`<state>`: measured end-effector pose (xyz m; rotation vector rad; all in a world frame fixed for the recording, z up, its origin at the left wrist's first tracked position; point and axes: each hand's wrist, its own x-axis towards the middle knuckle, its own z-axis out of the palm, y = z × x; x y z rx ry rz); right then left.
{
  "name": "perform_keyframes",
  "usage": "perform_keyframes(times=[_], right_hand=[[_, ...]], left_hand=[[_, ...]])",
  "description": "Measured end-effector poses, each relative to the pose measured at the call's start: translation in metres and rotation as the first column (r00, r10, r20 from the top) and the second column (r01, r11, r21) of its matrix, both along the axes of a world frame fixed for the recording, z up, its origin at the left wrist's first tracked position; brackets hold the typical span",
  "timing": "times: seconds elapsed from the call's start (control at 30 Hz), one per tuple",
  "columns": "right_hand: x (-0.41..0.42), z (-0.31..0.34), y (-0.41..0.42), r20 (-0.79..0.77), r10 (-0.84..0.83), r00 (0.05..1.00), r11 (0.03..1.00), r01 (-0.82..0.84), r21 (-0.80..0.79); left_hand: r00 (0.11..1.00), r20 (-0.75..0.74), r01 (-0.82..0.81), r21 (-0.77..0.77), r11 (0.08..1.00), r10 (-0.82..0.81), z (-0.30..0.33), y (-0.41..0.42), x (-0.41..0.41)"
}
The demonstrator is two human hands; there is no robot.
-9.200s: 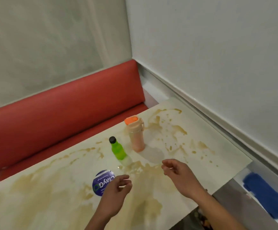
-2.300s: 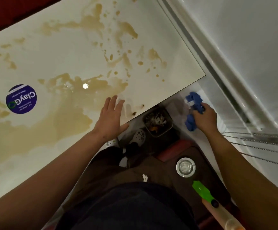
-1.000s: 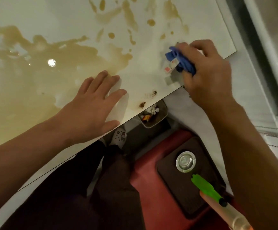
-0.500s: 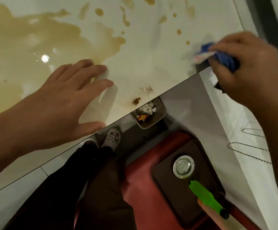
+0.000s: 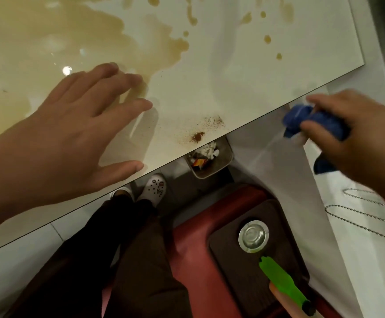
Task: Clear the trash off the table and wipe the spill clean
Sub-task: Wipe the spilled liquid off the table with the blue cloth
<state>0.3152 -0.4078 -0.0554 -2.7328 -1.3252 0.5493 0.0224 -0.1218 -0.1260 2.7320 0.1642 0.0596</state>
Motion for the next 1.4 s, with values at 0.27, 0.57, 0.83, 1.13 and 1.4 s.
perform_keyframes(times=[0.27, 0.57, 0.83, 1.13, 1.4], right_hand=[[-0.028, -0.024, 0.109, -0.063, 0.140, 0.988, 0.947, -0.115, 0.300], [-0.017, -0.010, 0.007, 0.051, 0.071, 0.996, 0.994, -0.074, 0.077], [-0.033, -0.008, 0.113, 0.057, 0.144, 0.988, 0.954, -0.154, 0.256], [-0.022, 0.000, 0.044, -0.152, 0.314, 0.937, 0.948, -0.301, 0.101], [-0.018, -0.015, 0.131, 0.001, 0.128, 0.992, 0.960, -0.124, 0.252]], left_hand=[[0.997, -0.017, -0.073, 0.025, 0.997, 0.074, 0.002, 0.002, -0.009], [0.994, -0.012, -0.104, 0.033, 0.994, 0.105, 0.002, 0.003, -0.029], [0.995, -0.010, -0.101, 0.044, 0.994, 0.102, -0.001, 0.001, -0.029], [0.994, -0.016, -0.109, 0.060, 0.992, 0.111, 0.004, 0.011, -0.037], [0.991, -0.021, -0.132, 0.053, 0.990, 0.133, 0.007, 0.012, -0.036]])
